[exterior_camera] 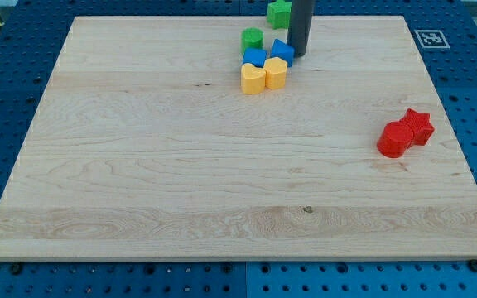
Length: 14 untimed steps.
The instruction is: Place the green star at the top of the green circle
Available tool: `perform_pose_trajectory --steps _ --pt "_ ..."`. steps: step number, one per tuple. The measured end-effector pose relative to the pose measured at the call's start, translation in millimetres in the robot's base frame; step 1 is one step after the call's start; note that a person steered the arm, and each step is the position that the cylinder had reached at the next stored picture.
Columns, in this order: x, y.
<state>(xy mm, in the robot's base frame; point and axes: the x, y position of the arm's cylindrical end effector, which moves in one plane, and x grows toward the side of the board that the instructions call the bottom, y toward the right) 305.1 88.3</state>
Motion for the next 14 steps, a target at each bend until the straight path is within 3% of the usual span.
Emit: perform_pose_trajectory --steps 1,3,6,8,9,10,11,12,14 --pt "19.2 -0.9" --pt "-30.7 1.0" --pt "-87.5 -62.6" --pt "-38.1 -124.4" --pt "-17.3 -93.2" --pt "-29.5 -40.4" --pt "-32.3 -57.4" --pt "-32.0 -111.4" --pt "-84.9 -150.0"
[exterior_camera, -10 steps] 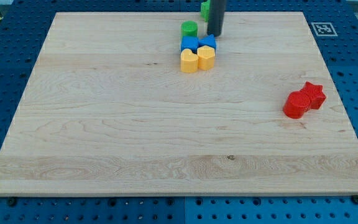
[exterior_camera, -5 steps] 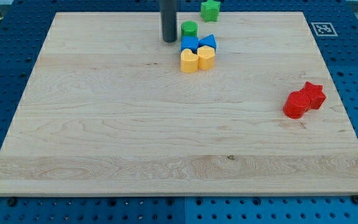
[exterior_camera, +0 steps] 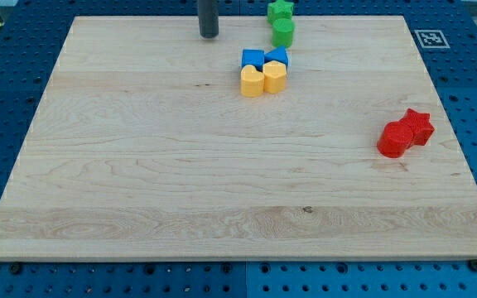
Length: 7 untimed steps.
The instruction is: Place the green star at the top of the green circle
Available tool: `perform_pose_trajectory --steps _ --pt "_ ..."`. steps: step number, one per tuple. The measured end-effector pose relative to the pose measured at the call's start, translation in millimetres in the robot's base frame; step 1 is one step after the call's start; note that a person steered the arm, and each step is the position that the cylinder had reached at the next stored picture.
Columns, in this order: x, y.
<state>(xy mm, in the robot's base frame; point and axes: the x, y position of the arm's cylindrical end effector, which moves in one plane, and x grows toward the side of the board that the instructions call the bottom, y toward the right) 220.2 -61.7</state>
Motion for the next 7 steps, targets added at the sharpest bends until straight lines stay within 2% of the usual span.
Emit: perform_pose_trajectory --steps 1,3,4,5,6,7 --pt "-27.3 12.9" --pt "-26.9 64.6" --pt "-13.1 173.2" --pt "-6.4 215.0" --pt "-5.7 195.2" --pt "18.9 203.6"
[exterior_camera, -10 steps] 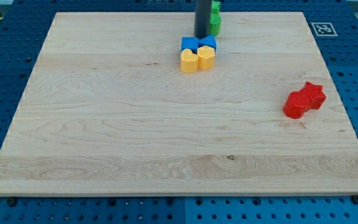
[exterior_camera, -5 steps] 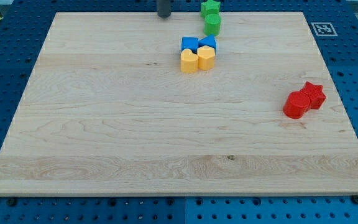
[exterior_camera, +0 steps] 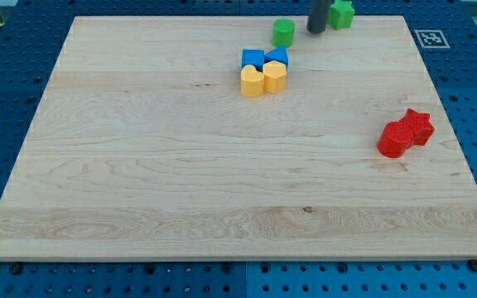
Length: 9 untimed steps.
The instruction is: Place the green star at the top of the green circle
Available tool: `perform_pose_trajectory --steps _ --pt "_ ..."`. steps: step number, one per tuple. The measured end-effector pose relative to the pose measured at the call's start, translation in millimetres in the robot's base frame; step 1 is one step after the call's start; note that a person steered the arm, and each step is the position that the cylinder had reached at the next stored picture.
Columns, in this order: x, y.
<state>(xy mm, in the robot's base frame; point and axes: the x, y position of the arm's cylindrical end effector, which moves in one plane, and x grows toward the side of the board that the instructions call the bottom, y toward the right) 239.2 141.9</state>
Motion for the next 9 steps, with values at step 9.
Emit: perform_pose_trajectory --steps 9 --pt "-31.4 -92.1"
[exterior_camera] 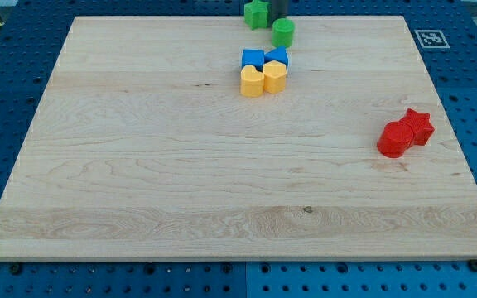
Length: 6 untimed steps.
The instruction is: Place the green star at the top of the green circle
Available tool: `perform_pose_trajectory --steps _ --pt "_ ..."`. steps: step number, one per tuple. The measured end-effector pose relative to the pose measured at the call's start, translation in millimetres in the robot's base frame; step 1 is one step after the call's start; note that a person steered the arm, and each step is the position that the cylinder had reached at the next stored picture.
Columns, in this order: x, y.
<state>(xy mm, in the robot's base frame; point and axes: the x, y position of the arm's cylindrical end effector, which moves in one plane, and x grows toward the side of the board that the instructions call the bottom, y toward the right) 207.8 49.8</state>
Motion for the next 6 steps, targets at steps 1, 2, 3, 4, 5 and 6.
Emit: perform_pose_trajectory --steps 1,2,3,4,5,6 --pt "24.7 -49.1" --pt "25.3 -78.1" --pt "24.4 -126.2" --pt "-13.0 -176.8" --pt "-16.5 -173.6" --pt "-15.0 -92.6"
